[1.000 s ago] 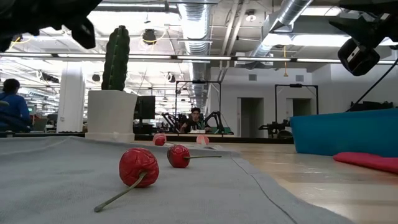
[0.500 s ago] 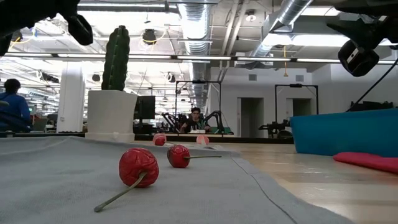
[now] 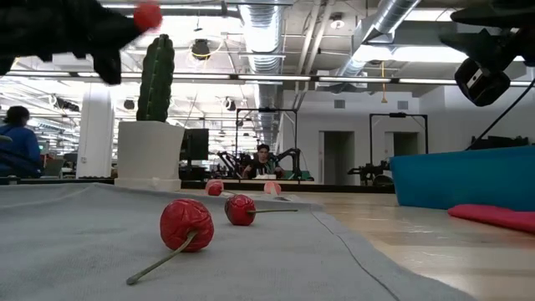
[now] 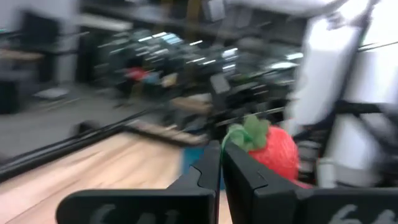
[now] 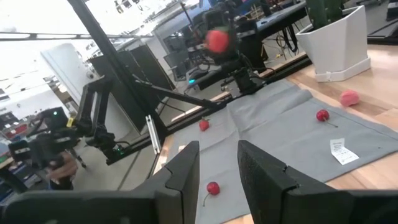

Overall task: Pick and placing Produce into tupperware
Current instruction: Put the red strawberry into the blue bin

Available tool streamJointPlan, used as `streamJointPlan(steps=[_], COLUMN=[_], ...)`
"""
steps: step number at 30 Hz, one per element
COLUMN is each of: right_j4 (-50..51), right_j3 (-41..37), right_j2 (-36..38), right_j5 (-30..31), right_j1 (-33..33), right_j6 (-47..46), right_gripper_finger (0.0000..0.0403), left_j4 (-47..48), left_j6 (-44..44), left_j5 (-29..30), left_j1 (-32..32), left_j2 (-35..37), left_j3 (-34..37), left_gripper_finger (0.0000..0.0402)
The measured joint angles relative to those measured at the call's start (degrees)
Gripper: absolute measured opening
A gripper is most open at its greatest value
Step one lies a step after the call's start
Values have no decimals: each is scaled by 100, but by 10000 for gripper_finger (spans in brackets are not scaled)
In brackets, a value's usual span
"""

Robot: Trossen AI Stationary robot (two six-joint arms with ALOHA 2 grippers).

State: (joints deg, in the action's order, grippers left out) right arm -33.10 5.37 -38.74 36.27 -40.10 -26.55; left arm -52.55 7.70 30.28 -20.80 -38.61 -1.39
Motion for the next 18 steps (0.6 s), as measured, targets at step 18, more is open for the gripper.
streamJointPlan(steps=[18], right_j4=[11], right_j3=[0], right_j2=[0], right_j5=[39], right_j1=[286], right_j6=[2], right_gripper_finger=[131], left_j4=[3241], left_j6=[300], left_j5=[851], left_j1=[650], left_j2=[-762], left_j3=[-1334], left_gripper_finger=[0])
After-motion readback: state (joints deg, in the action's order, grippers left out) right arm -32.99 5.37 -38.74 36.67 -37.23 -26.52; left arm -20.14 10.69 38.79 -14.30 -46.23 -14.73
